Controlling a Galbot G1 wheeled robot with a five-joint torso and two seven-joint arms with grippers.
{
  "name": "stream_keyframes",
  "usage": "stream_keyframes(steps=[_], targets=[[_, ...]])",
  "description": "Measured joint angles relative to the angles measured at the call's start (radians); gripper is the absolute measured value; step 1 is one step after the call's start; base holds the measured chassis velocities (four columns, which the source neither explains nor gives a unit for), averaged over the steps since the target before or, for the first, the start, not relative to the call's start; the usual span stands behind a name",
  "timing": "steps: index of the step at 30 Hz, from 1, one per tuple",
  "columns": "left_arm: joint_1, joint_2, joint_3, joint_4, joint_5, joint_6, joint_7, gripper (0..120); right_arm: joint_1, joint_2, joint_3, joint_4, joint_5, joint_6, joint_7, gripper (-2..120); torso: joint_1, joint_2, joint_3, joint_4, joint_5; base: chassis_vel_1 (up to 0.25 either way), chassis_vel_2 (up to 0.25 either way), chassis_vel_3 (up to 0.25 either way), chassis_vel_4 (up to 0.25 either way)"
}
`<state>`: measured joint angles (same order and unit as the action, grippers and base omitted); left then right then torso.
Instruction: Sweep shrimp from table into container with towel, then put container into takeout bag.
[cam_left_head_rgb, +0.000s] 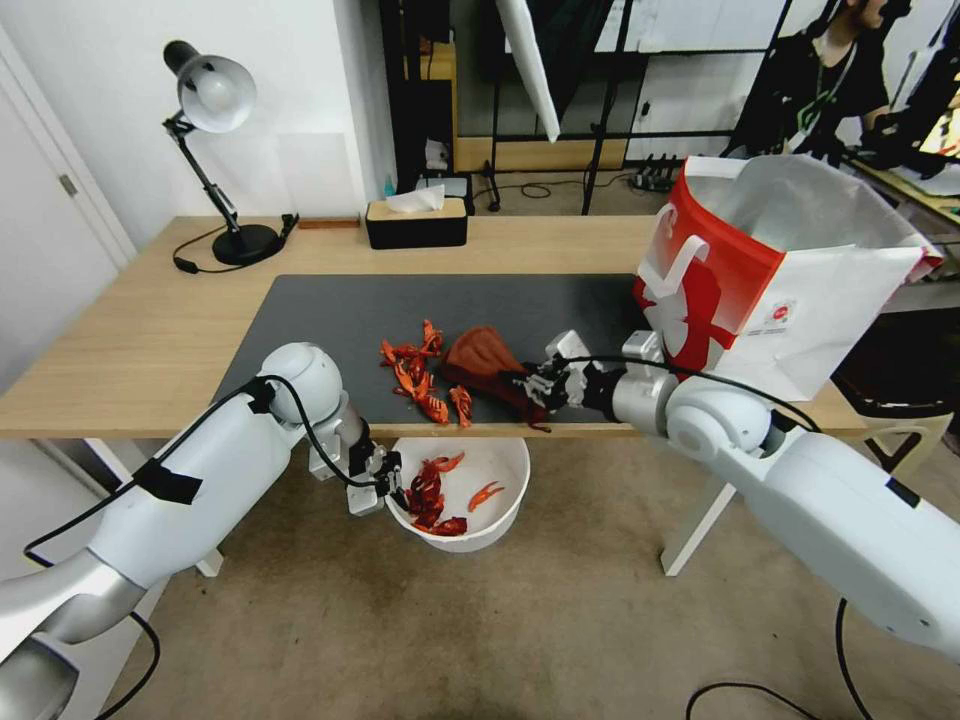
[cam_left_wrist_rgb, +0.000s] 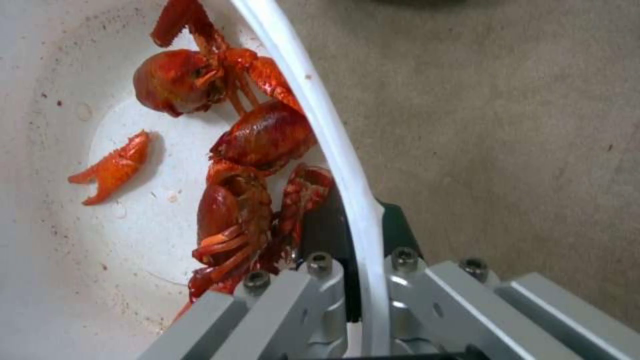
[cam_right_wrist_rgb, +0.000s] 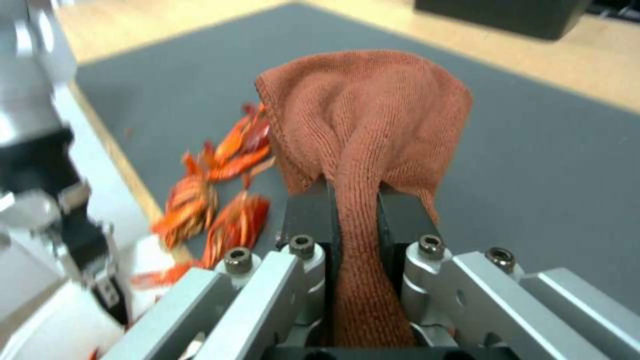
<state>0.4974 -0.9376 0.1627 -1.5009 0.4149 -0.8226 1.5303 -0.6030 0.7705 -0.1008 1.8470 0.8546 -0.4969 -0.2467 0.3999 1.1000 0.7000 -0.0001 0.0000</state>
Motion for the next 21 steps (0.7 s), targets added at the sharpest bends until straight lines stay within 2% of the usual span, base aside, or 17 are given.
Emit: stream_keyframes(steps=[8,21], targets=[[0.007,0.008,-0.003,0.010,-0.004,0.000,0.000,0,0.041,0.019,0.042,-0.065,0.045,0.022,-0.001,8,0.000,0.000,0.000,-0.0001,0.0000,0.000,0.000,0.000,0.000],[0.048,0.028,-0.031,0.005,-0.011,0.000,0.000,0,0.281,0.204,-0.099,-0.386,0.058,0.061,-0.068,8,0.000,0.000,0.000,0.0002,-0.0003,0.000,0.000,0.000,0.000]])
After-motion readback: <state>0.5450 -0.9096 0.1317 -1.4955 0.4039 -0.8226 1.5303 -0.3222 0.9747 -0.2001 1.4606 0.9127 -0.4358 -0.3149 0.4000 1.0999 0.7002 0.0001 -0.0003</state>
